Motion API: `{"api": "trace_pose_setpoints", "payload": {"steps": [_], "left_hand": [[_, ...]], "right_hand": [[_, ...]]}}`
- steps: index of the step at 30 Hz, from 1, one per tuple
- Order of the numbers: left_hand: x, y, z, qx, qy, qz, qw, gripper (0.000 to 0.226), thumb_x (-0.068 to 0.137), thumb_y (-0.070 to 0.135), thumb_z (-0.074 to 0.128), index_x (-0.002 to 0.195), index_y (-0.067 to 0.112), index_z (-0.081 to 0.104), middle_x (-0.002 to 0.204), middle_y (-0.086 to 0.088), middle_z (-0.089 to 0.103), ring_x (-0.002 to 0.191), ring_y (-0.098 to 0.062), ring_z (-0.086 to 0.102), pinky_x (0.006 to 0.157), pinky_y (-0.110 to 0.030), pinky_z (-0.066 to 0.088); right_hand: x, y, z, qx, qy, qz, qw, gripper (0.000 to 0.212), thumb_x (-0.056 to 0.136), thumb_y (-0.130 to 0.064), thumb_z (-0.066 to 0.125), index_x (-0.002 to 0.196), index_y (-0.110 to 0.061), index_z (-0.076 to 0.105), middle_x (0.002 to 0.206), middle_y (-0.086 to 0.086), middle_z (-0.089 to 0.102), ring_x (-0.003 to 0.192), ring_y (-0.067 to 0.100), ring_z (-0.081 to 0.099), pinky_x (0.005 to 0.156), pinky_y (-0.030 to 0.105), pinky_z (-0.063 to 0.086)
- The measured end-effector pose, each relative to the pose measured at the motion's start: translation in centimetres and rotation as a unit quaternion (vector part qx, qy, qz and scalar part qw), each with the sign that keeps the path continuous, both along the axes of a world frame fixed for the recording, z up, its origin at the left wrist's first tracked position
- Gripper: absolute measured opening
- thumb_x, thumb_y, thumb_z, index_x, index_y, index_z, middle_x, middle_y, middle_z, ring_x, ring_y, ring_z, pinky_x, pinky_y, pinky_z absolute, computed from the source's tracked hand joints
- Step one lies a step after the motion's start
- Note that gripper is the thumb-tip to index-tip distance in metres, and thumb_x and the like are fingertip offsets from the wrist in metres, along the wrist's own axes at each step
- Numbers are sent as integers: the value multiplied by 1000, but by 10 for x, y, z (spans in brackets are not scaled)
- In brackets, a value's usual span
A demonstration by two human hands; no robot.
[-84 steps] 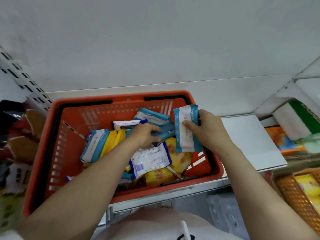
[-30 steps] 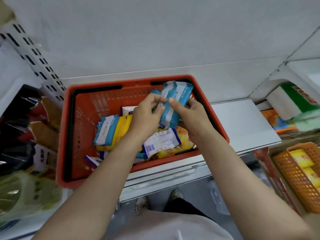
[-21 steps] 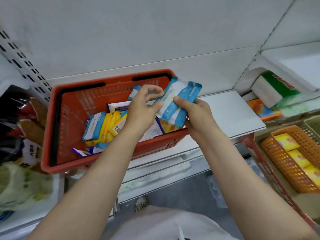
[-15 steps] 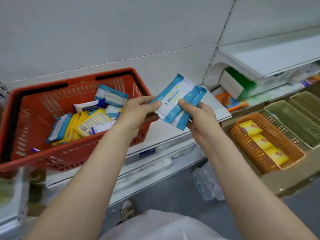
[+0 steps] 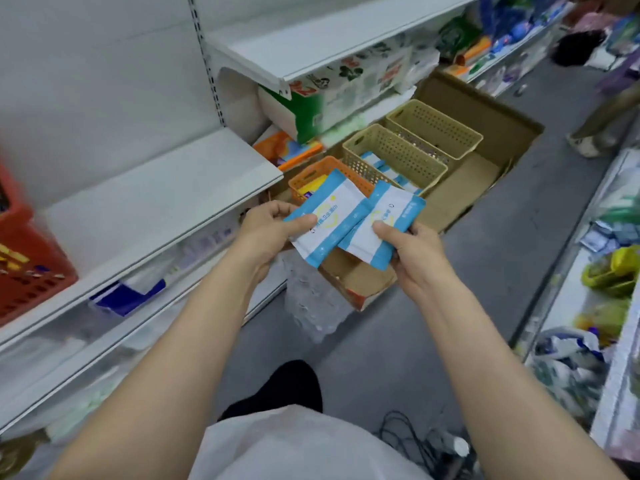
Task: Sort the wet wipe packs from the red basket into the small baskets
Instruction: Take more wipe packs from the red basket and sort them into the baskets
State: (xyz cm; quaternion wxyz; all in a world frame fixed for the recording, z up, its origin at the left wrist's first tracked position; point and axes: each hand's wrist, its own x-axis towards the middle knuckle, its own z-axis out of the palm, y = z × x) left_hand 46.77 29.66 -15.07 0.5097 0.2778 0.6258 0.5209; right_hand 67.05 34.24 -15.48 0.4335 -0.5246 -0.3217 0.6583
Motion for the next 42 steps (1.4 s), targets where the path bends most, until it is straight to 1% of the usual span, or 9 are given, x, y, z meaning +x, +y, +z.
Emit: {"api": "trace_pose_setpoints", "payload": {"steps": [7,11,16,20,25,28,35,39,42], "left_hand": [[54,97,-31,3,2,-12,1000,23,73,13,83,89,11,67,88,-8,75,72,-16,70,63,-29,57],[82,167,-47,-14,-20,20,1000,18,74,12,83,85,14,68,86,-4,75,76,-18,70,75,-32,57],[107,232,-51,-53,-19,43,998,29,75,16,83,99,10,69,90,-2,73,69,-10,69,60,-22,55],[114,267,-54,-75,5,68,995,20,76,16,82,90,13,69,79,3,72,58,-1,67,49,-14,49],[106,299,-73,-114,6,172,978,25,73,21,85,94,15,71,89,-1,74,74,-11,71,66,-25,58],[105,317,-80,-126,-3,248,961,28,74,19,84,98,11,71,94,-6,74,77,-16,70,76,-33,58],[124,353,-86,-150,-34,376,914,36,76,17,81,107,6,67,96,-7,73,74,-14,71,66,-29,58],[131,347,-95,-172,-41,414,893,34,76,24,81,105,11,66,96,-5,73,72,-9,71,54,-22,52],[130,337,-104,-193,-57,443,874,40,75,23,82,109,10,66,101,-7,73,80,-15,71,64,-28,55]], "right_hand": [[67,79,-20,-24,11,-47,999,40,88,3,66,127,1,56,119,15,69,101,26,70,86,39,59],[100,151,-20,-31,-30,-30,999,36,88,0,67,123,0,59,116,14,70,95,24,71,82,38,59],[137,235,-13,-46,-76,8,996,39,85,-3,73,121,1,57,108,13,73,91,23,73,80,37,60],[150,295,-23,-43,-99,30,994,38,83,-6,76,116,-6,56,110,12,72,89,24,73,77,37,59],[143,381,-53,-13,-133,151,979,30,84,-7,75,113,-5,64,104,13,71,82,22,70,77,36,60],[129,440,-79,33,-217,254,942,33,82,-10,78,112,-4,65,106,17,72,88,24,70,84,38,57],[84,537,-142,137,-359,480,789,34,76,-21,84,105,-12,67,107,9,70,100,27,66,89,42,54],[57,552,-170,145,-378,564,720,37,80,-26,81,113,-17,67,117,3,68,106,20,64,95,40,52],[34,556,-186,178,-382,614,668,36,82,-26,79,116,-17,68,122,4,66,112,19,62,98,33,49]]}}
